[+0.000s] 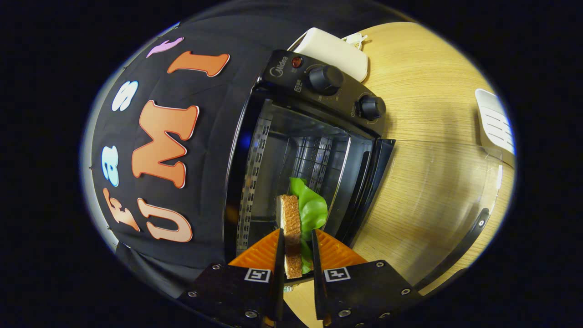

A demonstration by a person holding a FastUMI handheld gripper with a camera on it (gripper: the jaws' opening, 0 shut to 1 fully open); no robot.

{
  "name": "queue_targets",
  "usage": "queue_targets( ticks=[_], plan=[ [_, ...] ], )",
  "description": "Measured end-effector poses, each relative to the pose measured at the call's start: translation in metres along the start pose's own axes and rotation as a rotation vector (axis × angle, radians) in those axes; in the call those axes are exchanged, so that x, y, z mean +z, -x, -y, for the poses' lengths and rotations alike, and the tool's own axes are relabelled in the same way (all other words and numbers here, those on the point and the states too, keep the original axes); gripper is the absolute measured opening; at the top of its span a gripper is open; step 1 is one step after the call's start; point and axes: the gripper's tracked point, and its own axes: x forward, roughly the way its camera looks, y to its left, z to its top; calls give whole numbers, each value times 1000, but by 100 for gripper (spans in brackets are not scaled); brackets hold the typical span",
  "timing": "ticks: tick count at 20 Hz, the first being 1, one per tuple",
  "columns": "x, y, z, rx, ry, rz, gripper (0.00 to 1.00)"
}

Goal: Open the toaster oven, put the food inside, and close the toaster oven door.

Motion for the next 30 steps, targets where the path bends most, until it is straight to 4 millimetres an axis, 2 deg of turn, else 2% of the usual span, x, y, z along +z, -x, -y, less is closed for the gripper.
queue_targets(
  ticks=[5,8,10,12,13,14,16,17,19,26,30],
  plan=[
    [3,-16,2,-24,-22,13,29],
    [0,-23,6,-50,-5,1,34],
    [-3,-21,8,-57,11,-5,37],
    [-5,-17,10,-67,37,-16,49],
    [-6,-14,14,-80,71,-20,59],
    [-3,-11,19,-93,116,-8,63],
    [3,1,27,-110,199,6,72],
    [6,8,32,-118,227,6,85],
    [12,20,37,-129,279,6,97],
    [9,79,38,-87,556,-26,98],
    [7,109,51,-94,727,-68,98]
  ],
)
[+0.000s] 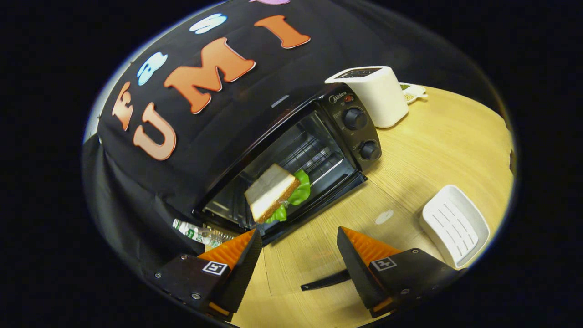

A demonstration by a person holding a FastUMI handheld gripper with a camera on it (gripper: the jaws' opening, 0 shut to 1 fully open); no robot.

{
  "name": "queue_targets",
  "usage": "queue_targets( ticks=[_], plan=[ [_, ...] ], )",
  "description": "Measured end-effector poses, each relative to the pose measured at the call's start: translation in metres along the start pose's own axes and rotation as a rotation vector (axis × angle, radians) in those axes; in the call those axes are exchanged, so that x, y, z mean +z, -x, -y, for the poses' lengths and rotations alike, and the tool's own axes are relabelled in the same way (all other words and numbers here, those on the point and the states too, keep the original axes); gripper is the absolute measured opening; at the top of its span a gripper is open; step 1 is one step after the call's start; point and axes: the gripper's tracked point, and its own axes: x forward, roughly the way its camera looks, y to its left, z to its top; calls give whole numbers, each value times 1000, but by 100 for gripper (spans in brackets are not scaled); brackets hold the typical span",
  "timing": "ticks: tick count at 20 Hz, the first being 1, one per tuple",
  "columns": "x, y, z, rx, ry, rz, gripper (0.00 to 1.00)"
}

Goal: Open the toaster oven, put the food inside, and close the toaster oven door.

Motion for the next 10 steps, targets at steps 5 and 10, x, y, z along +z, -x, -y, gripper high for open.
queue_targets(
  ticks=[5,10],
  plan=[
    [-12,30,32,-59,265,7,98],
    [-43,39,58,-98,395,-49,99]
  ],
)
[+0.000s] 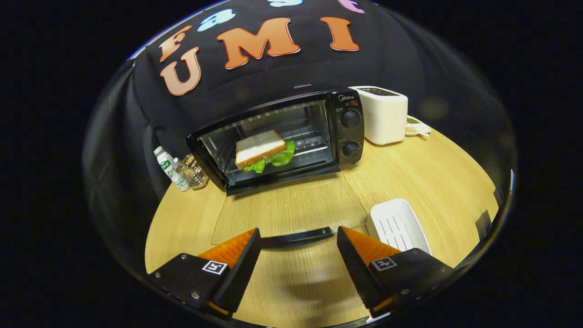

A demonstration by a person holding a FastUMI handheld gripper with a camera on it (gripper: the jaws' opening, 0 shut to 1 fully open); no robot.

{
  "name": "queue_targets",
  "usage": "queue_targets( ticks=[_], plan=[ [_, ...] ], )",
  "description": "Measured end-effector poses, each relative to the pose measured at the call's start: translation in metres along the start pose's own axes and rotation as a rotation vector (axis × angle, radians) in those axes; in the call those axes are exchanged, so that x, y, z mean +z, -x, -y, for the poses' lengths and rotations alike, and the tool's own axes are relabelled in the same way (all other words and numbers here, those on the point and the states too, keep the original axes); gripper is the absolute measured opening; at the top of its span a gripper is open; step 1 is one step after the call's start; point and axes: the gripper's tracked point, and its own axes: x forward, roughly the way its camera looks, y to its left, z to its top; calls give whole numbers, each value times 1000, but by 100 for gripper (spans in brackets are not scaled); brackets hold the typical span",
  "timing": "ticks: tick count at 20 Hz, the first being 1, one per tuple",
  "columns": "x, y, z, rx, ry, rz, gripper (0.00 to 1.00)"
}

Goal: Open the toaster oven, put the food inside, and close the toaster oven door.

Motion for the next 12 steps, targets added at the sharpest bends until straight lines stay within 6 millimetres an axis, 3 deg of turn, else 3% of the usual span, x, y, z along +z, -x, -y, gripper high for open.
queue_targets(
  ticks=[7,12],
  plan=[
    [-51,-16,0,-31,141,-108,99],
    [-63,-40,-6,-47,184,-144,99]
  ],
)
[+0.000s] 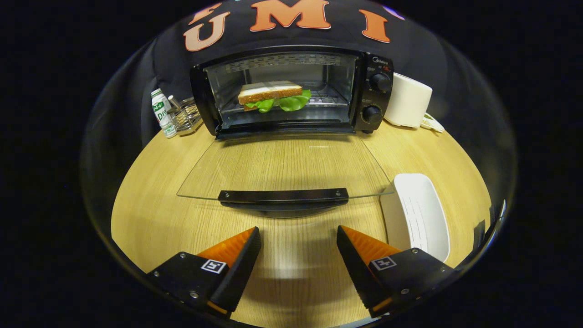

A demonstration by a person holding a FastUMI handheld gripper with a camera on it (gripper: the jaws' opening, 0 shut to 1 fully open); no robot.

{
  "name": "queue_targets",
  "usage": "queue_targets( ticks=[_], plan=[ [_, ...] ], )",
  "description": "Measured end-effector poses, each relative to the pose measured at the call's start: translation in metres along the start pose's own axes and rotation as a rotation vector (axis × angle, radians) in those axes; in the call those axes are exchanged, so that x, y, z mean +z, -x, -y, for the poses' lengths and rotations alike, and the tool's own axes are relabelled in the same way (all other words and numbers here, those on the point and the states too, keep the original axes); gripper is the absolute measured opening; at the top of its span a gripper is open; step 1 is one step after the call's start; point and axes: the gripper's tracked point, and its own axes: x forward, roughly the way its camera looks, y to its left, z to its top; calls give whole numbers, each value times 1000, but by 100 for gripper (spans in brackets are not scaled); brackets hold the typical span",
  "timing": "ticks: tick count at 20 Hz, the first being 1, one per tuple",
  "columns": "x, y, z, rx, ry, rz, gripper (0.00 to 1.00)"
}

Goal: Open the toaster oven, put the food inside, and close the toaster oven door.

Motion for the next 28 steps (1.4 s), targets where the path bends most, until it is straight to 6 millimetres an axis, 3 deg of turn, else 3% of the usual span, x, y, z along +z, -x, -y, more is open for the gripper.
queue_targets(
  ticks=[7,15,19,24,28],
  plan=[
    [11,-11,-12,10,15,-11,99],
    [34,7,-13,30,5,18,99],
    [60,17,-12,28,-8,59,99],
    [107,29,-11,35,-29,139,99],
    [137,29,-8,39,-64,193,99]
  ],
)
